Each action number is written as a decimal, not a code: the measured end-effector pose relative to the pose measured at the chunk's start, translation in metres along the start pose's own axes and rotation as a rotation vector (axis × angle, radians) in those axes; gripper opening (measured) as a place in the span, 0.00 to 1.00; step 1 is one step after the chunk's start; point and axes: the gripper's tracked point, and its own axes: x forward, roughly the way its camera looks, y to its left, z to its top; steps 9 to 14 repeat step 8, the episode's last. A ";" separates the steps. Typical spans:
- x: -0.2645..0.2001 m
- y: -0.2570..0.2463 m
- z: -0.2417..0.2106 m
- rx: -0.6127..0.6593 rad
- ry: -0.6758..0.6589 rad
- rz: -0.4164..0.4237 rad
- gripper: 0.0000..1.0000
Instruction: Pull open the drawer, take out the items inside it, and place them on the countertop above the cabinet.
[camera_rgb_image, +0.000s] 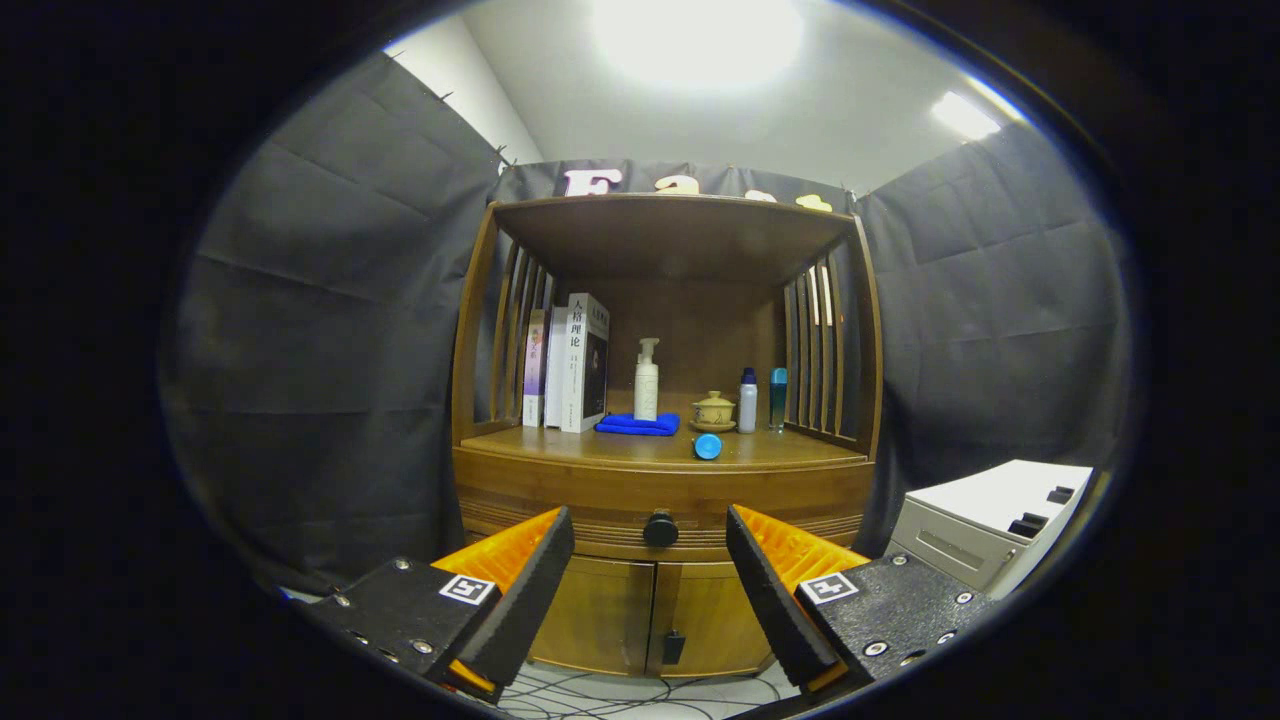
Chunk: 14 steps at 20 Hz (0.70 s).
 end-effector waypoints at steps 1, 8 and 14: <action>0.001 0.004 0.000 0.003 -0.006 0.008 0.95; 0.008 0.001 -0.019 -0.033 0.042 -0.004 0.95; 0.008 0.001 -0.019 -0.033 0.042 -0.004 0.95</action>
